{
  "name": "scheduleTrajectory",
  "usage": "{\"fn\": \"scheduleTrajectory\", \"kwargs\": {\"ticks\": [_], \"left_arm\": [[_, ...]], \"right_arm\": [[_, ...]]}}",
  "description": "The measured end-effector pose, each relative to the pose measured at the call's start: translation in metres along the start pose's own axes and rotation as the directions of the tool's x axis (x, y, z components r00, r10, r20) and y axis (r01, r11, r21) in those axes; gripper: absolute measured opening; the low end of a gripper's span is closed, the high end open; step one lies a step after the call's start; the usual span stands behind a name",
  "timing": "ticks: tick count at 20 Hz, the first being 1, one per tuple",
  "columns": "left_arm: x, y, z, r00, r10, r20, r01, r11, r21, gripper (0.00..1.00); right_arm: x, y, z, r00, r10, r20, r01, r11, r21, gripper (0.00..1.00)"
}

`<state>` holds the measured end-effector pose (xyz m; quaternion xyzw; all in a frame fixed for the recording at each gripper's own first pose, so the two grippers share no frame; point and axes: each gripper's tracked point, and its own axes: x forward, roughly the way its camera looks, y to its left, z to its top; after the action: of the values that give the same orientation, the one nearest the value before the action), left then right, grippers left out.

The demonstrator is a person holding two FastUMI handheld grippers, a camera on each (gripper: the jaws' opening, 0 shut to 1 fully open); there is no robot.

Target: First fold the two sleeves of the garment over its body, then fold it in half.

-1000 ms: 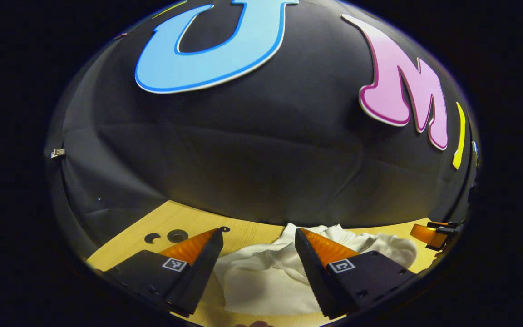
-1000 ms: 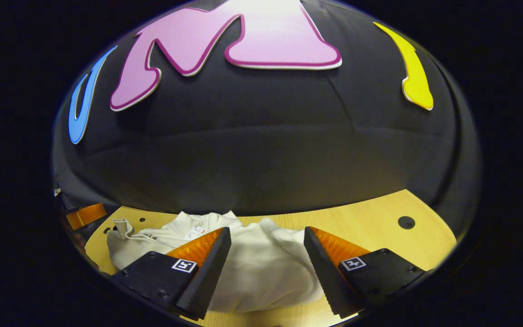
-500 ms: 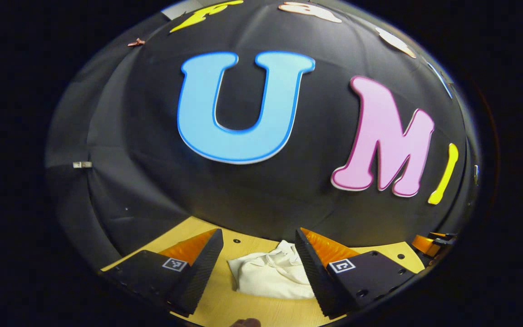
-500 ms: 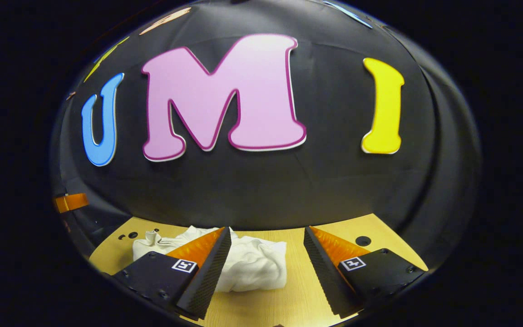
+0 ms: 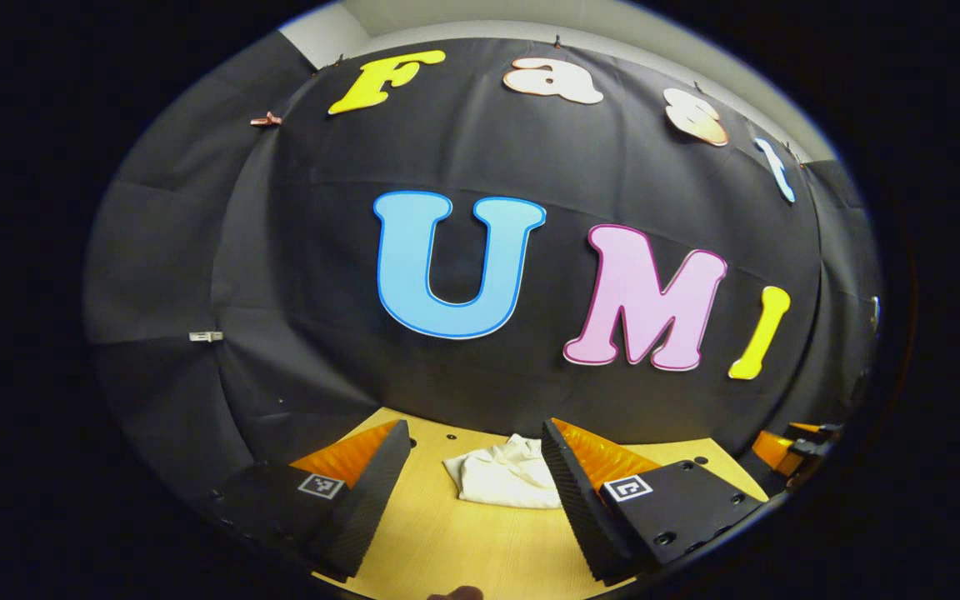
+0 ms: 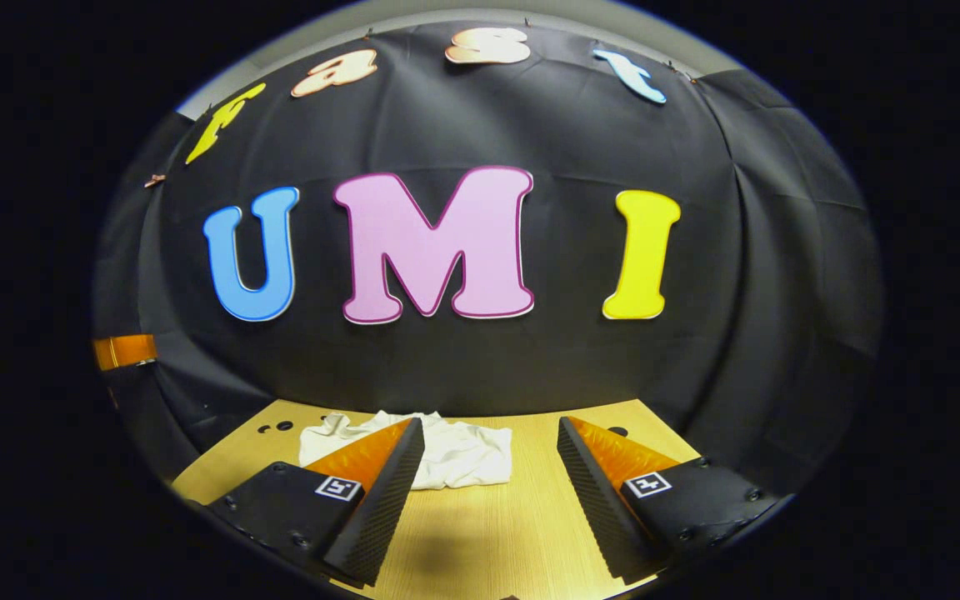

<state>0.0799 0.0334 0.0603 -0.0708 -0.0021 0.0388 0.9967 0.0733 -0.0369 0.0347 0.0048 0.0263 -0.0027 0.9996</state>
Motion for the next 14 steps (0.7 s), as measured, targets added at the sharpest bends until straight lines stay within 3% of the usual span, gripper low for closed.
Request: {"fn": "scheduleTrajectory", "kwargs": {"ticks": [6, 9, 14], "left_arm": [[-0.094, -0.008, -0.036, 0.998, -0.056, 0.014, 0.055, 0.998, 0.038, 0.97], [-0.131, -0.022, -0.077, 0.992, -0.111, -0.053, 0.114, 0.991, 0.064, 0.97], [-0.167, -0.026, -0.097, 0.990, -0.120, -0.075, 0.123, 0.992, 0.041, 0.98]], "right_arm": [[-0.100, 0.005, -0.026, 1.000, 0.003, 0.000, -0.003, 0.999, 0.046, 0.98], [-0.142, 0.020, -0.052, 1.000, 0.004, -0.010, -0.004, 0.999, 0.051, 0.98], [-0.180, 0.046, -0.083, 0.993, 0.089, -0.080, -0.089, 0.996, 0.002, 0.98]]}}
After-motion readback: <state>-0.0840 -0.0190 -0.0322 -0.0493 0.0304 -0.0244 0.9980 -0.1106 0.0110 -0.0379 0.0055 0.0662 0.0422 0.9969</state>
